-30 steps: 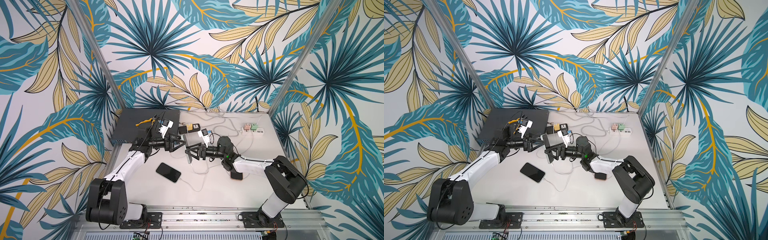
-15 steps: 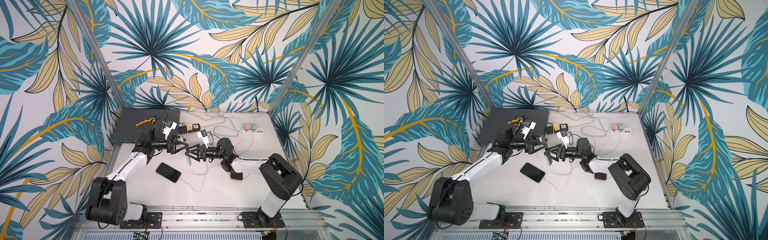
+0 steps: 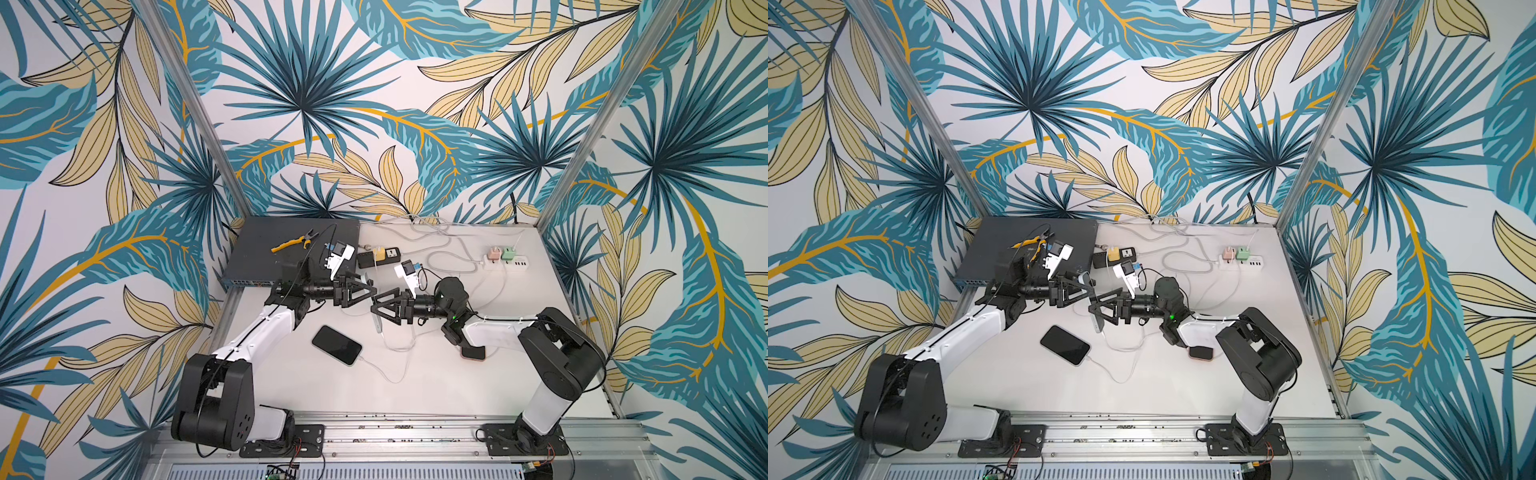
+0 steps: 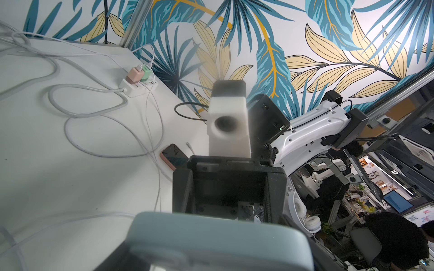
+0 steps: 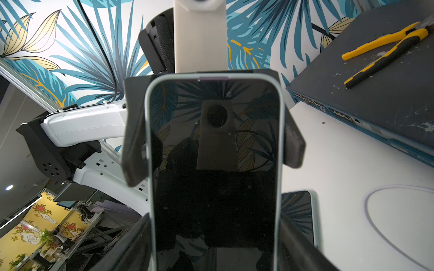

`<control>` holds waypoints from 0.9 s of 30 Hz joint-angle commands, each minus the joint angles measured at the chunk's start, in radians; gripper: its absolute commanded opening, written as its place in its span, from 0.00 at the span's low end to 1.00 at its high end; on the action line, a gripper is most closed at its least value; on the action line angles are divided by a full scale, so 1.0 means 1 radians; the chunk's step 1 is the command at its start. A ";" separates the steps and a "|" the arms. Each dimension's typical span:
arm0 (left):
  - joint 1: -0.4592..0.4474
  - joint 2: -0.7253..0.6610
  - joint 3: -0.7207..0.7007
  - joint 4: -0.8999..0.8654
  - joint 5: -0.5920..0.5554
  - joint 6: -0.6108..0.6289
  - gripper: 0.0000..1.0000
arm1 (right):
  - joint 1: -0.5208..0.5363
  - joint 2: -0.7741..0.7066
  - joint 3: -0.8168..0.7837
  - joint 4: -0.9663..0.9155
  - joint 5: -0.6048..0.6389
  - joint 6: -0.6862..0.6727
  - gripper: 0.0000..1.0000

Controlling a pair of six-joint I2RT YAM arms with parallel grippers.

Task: Unplug the charging cable from the phone
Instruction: Pick up the phone at the center of the board.

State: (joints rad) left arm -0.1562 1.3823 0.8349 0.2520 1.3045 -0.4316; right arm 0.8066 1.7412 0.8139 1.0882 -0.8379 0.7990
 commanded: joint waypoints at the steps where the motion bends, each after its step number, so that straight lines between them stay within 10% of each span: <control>1: -0.002 -0.003 -0.008 0.066 0.006 0.017 0.62 | 0.003 -0.025 -0.012 -0.041 0.025 -0.039 0.73; 13: 0.023 -0.012 -0.019 0.142 -0.003 -0.046 0.41 | 0.002 -0.118 -0.016 -0.348 0.018 -0.264 0.95; 27: 0.058 -0.029 -0.022 0.148 -0.014 -0.053 0.40 | 0.010 -0.146 -0.046 -0.574 -0.042 -0.482 0.74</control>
State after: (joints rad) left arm -0.1074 1.3819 0.8196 0.3492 1.2816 -0.4801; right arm 0.8078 1.5738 0.7845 0.5747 -0.8471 0.3653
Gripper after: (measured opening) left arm 0.795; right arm 0.759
